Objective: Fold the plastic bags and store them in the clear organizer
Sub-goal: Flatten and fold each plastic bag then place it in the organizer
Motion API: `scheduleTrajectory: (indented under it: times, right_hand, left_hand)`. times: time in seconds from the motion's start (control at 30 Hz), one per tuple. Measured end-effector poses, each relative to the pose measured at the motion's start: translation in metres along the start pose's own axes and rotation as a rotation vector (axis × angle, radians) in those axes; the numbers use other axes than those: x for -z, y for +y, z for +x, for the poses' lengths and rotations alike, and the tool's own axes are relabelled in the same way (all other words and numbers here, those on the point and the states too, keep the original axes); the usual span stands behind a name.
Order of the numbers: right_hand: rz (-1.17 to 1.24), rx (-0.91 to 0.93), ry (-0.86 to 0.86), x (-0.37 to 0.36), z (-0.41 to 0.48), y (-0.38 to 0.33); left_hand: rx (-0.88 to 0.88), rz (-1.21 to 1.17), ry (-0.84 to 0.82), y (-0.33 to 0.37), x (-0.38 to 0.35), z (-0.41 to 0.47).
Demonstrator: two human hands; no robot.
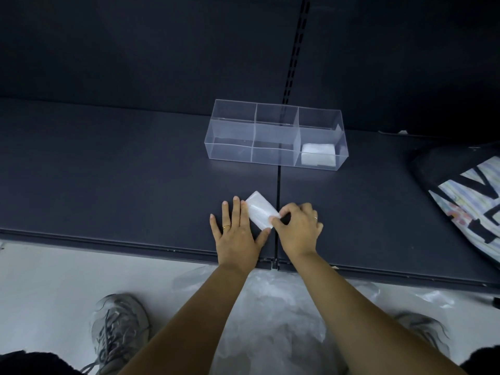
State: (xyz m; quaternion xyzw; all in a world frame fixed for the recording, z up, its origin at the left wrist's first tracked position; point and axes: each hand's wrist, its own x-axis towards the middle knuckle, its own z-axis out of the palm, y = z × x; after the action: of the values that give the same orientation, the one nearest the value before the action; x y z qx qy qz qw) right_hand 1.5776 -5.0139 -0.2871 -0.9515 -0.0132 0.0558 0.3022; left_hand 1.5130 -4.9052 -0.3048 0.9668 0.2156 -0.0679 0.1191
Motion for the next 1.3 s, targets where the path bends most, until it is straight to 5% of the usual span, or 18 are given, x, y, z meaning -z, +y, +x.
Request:
scheduleTrajectory:
  times: [0.2,0.3,0.4,0.5,0.67,0.8,1.0,1.17,1.3]
  right_hand:
    - [0.4,-0.003,-0.166,0.024,0.002,-0.015]
    - [0.287,0.234,-0.266,0.049,0.001,-0.018]
    - [0.311,0.355,-0.36,0.073,0.003,-0.02]
    - [0.498,0.297,-0.391,0.094,0.014,-0.015]
    - [0.5,0.166,-0.209,0.118,0.083,0.001]
    - [0.456,-0.004,0.001,0.124,0.157,0.011]
    - [-0.087,0.058,0.181,0.098,0.2,0.012]
    - [-0.479,0.026,0.215,0.091,0.202,0.009]
    - [-0.419,0.002,0.223,0.099,0.2,0.01]
  left_hand:
    - [0.158,-0.391,0.115,0.005,0.023,-0.013]
    - [-0.139,-0.416,0.131,-0.001,0.056,-0.001]
    - [-0.389,-0.474,-0.217,0.005,0.09,0.021]
    - [-0.343,-0.725,-0.347,0.009,0.104,0.039]
    - [-0.137,-0.983,-0.161,0.008,0.101,0.06]
    - [-0.073,-0.659,0.117,0.005,0.064,0.048]
    - [-0.146,-0.066,0.084,0.002,0.002,0.013]
    - [-0.145,0.021,0.108,0.004,-0.001,0.014]
    - [-0.138,0.04,0.076,0.004,-0.002,0.014]
